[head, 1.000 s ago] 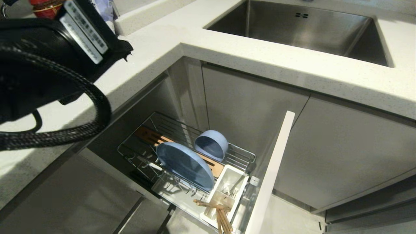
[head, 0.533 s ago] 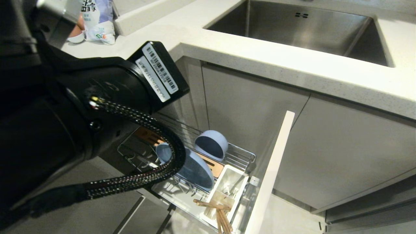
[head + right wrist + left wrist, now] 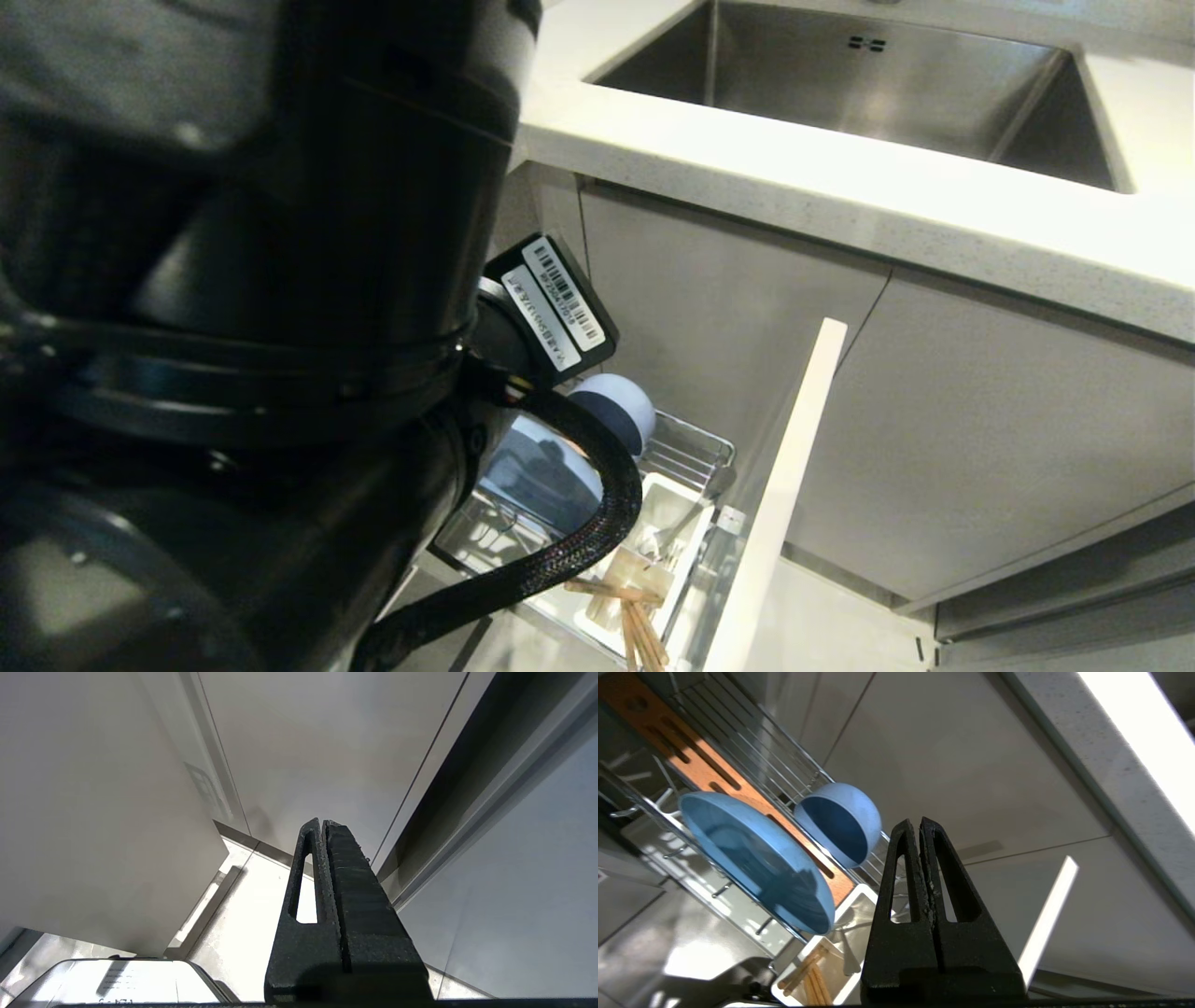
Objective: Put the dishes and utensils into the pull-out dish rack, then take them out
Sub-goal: Take the plate out of the cupboard
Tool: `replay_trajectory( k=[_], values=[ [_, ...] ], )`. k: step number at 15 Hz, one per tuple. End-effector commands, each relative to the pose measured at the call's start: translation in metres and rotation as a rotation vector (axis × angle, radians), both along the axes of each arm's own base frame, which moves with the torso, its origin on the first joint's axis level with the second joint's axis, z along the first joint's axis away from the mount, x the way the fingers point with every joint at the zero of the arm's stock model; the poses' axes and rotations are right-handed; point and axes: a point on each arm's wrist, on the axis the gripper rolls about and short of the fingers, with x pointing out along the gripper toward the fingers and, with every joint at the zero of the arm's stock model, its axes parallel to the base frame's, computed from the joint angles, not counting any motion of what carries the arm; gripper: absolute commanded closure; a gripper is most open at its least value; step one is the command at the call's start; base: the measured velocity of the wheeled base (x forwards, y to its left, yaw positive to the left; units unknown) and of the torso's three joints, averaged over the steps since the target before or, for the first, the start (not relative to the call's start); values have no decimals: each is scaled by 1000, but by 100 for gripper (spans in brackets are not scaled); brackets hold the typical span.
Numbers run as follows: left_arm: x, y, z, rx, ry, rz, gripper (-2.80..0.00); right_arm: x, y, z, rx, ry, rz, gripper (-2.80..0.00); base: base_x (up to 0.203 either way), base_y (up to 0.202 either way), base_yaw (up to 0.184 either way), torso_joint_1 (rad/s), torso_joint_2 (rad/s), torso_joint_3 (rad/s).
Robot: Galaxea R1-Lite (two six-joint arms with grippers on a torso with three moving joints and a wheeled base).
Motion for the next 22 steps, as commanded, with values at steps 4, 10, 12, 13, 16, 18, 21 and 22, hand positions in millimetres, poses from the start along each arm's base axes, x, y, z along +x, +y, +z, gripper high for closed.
replay_trajectory(
  k=[4,10,12,13,16,18,21,22],
  values=[
    [3,-6,-11,22,7,55,-280,0,0,0,0,0,0,0,0,0,0,0,0,0],
    [0,19,-39,72,156,144,-280,0,0,0,0,0,0,0,0,0,0,0,0,0],
    [4,22,-42,16,224,129,-280,0,0,0,0,0,0,0,0,0,0,0,0,0],
    [6,24,-43,-29,243,141,-280,0,0,0,0,0,0,0,0,0,0,0,0,0],
    [12,28,-52,-25,277,167,-280,0,0,0,0,0,0,0,0,0,0,0,0,0],
    [24,26,-56,-28,300,197,-280,0,0,0,0,0,0,0,0,0,0,0,0,0],
    [44,13,-70,-44,340,211,-280,0,0,0,0,0,0,0,0,0,0,0,0,0],
    [53,9,-74,-54,363,214,-280,0,0,0,0,0,0,0,0,0,0,0,0,0]
  ],
)
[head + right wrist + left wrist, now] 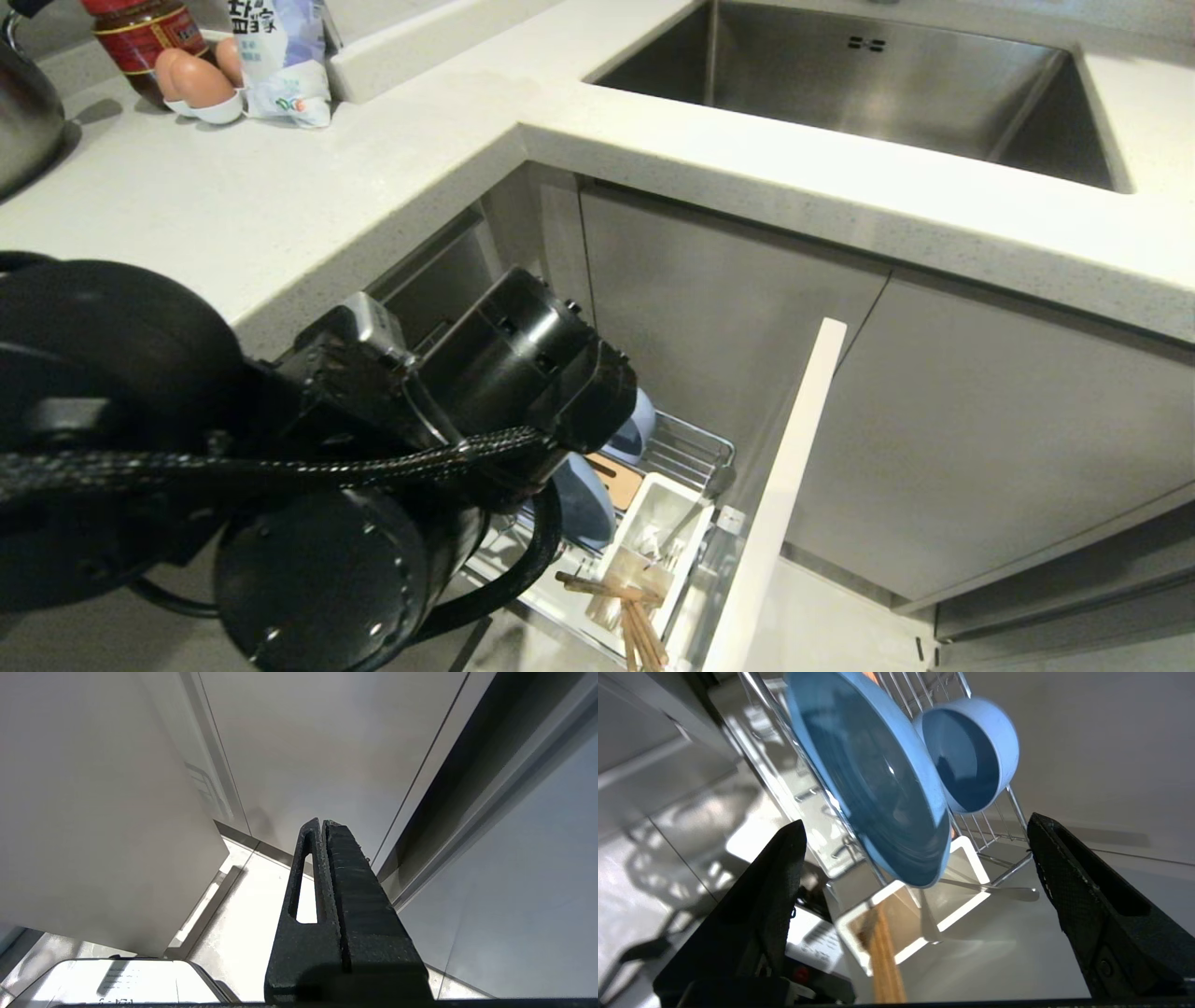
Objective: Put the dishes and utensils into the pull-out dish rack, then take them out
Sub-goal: Take the plate out of the cupboard
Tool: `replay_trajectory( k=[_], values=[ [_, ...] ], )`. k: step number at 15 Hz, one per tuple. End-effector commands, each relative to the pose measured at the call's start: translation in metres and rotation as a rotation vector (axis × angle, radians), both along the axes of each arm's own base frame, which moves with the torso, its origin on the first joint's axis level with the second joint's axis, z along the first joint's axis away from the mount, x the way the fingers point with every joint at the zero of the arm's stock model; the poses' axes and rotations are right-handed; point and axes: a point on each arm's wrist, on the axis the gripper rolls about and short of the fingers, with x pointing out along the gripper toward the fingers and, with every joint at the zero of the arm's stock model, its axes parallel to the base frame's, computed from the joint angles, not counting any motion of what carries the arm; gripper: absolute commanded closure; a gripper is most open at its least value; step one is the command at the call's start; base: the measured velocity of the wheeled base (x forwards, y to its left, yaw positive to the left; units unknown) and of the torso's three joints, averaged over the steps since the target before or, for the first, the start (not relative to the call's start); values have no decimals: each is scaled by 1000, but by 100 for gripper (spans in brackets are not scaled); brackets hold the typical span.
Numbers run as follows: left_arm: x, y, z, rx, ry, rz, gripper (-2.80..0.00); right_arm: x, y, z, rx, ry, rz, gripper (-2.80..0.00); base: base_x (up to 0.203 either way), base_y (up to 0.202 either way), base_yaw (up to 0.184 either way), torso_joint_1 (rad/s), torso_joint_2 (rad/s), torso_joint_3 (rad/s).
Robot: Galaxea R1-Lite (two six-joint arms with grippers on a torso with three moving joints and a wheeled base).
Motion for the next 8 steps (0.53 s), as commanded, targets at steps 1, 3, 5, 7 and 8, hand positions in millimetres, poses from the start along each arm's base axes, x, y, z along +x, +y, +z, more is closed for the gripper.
replay_trajectory(
  k=[1,3,5,7,8],
  values=[
    [16,-9,-13,18,41,23,-280,0,0,0,0,0,0,0,0,0,0,0,0,0],
    [31,-13,-20,22,66,46,-280,0,0,0,0,0,0,0,0,0,0,0,0,0],
    [41,-14,-25,29,74,71,-280,0,0,0,0,0,0,0,0,0,0,0,0,0],
    [49,-16,-32,45,87,89,-280,0,0,0,0,0,0,0,0,0,0,0,0,0],
    [54,-16,-36,51,92,102,-280,0,0,0,0,0,0,0,0,0,0,0,0,0]
  ],
)
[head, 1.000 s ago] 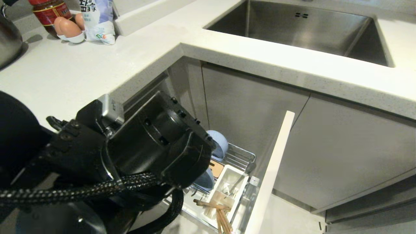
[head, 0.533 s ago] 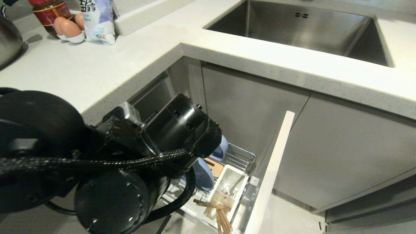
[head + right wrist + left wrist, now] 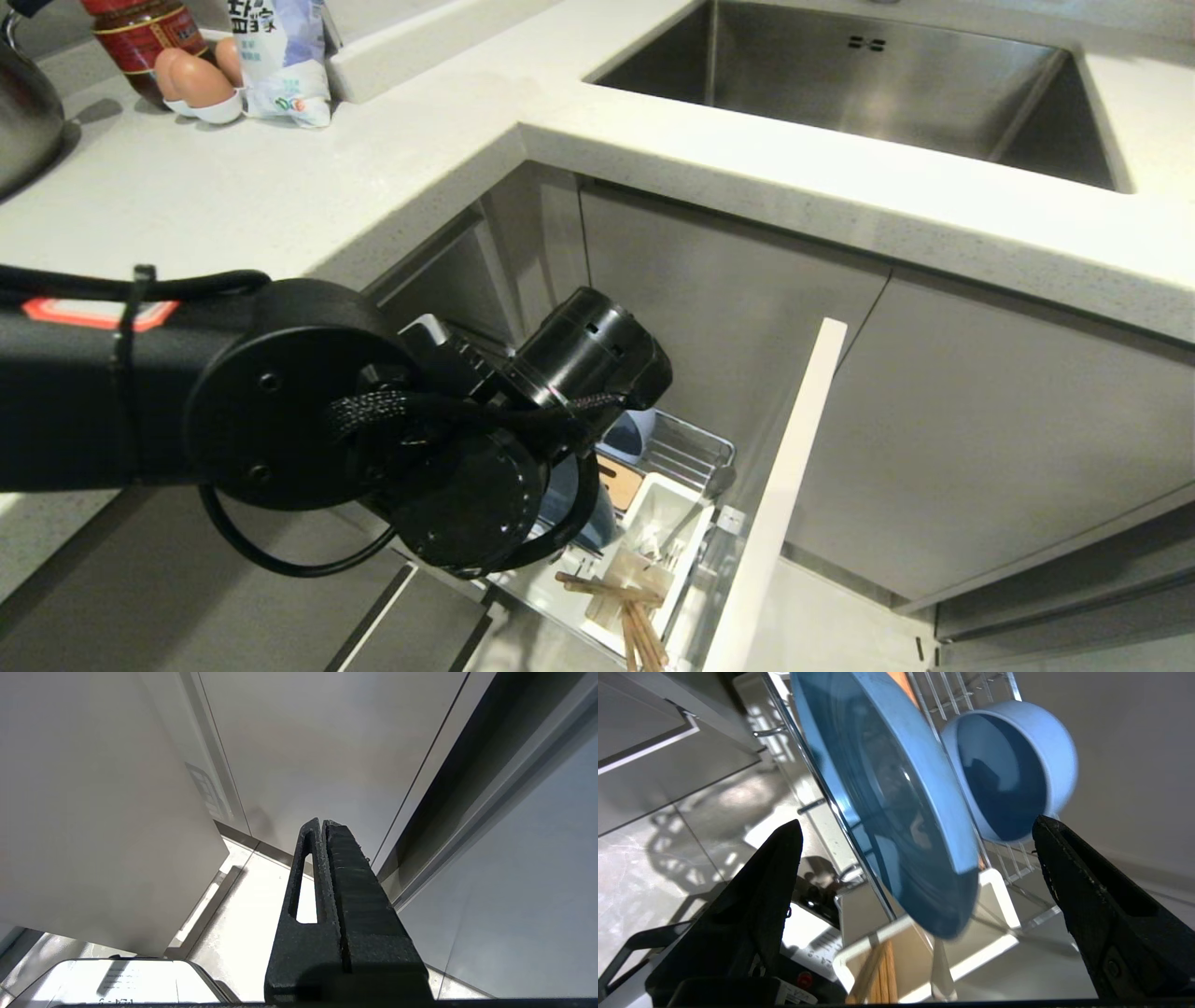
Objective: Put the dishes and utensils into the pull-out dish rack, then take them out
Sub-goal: Take the plate out of the cupboard
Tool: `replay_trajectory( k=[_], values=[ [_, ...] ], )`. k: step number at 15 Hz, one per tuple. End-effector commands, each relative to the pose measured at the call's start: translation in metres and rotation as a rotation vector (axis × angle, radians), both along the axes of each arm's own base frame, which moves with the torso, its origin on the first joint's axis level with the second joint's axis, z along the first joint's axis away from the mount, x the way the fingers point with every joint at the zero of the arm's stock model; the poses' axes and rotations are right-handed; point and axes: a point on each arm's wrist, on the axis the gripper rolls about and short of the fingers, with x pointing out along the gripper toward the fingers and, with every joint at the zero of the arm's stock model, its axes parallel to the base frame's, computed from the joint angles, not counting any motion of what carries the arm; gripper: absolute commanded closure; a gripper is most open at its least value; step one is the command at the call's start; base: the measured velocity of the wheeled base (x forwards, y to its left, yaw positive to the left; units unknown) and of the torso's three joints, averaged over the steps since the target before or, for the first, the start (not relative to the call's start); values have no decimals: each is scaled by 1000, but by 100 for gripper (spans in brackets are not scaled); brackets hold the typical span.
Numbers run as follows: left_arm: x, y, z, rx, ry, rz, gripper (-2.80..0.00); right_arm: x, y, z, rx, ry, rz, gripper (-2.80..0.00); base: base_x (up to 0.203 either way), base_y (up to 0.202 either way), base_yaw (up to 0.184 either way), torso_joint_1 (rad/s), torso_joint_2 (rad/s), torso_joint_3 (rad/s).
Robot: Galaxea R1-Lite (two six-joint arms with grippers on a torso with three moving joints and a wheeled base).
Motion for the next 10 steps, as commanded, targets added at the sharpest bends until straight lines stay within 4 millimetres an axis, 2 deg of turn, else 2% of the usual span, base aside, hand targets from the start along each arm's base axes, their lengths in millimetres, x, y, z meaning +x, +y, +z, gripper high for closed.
replay_trajectory(
  k=[1,9,10],
  values=[
    [11,-4,-11,18,14,27,-280,0,0,0,0,0,0,0,0,0,0,0,0,0],
    [21,-9,-15,10,34,27,-280,0,0,0,0,0,0,0,0,0,0,0,0,0],
    [21,-9,-15,12,33,26,0,0,0,0,0,0,0,0,0,0,0,0,0,0]
  ],
)
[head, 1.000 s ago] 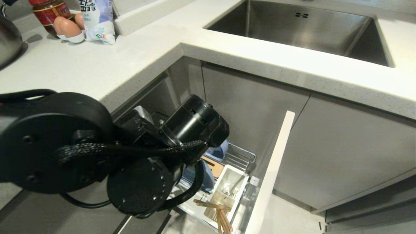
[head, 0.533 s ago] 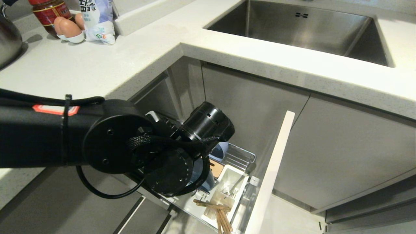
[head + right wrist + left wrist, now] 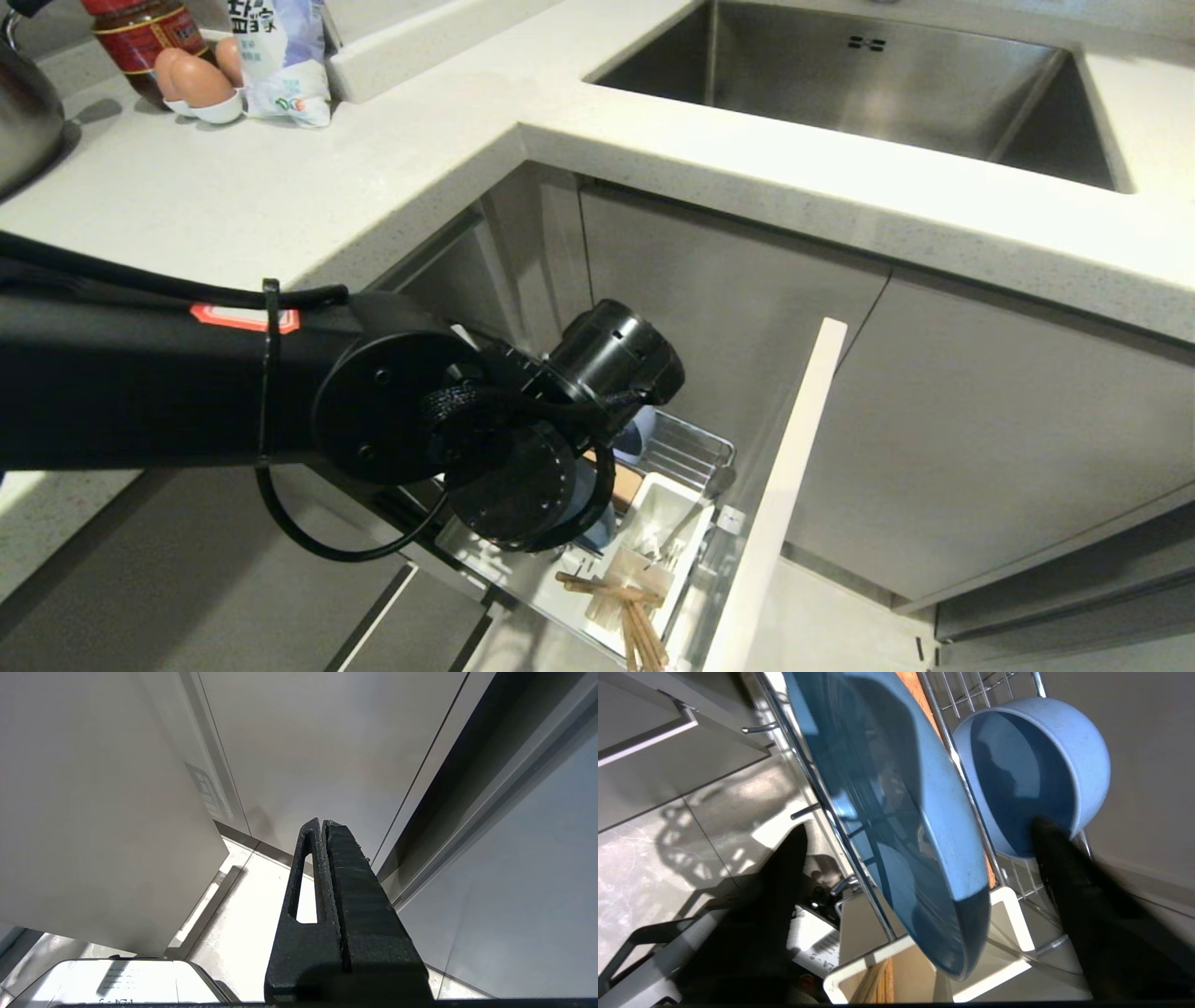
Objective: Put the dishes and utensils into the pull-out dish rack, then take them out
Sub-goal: Take the plate out of the cupboard
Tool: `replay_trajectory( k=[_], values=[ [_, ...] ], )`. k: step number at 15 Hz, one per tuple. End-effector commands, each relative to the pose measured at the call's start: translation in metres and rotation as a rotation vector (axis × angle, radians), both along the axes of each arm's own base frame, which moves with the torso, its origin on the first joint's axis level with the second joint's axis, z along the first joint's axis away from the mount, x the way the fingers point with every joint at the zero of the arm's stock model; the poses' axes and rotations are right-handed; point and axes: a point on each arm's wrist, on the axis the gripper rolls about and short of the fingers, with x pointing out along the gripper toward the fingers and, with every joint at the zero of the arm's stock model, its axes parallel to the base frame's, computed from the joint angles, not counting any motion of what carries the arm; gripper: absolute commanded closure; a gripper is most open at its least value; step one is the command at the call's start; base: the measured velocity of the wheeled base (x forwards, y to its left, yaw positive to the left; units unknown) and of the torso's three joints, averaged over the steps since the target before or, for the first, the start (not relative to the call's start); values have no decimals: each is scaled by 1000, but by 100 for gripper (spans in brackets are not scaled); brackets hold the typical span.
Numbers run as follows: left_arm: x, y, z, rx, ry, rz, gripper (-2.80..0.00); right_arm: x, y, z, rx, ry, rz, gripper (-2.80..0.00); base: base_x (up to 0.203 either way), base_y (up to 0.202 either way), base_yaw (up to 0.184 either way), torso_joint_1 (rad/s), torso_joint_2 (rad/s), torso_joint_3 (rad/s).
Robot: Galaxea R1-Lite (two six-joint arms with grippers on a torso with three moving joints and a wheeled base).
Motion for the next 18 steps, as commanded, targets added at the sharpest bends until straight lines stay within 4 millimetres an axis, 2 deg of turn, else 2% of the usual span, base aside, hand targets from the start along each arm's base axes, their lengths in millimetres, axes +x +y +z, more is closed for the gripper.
replay_trajectory(
  k=[1,8,11,18],
  values=[
    [1,-1,-1,0,-1,6,0,0,0,0,0,0,0,0,0,0,0,0,0,0],
    [1,-2,1,-2,0,4,0,0,0,0,0,0,0,0,0,0,0,0,0,0],
    [-9,1,3,55,44,-14,0,0,0,0,0,0,0,0,0,0,0,0,0,0],
    [-29,-3,40,83,-22,-137,0,0,0,0,0,0,0,0,0,0,0,0,0,0]
  ],
)
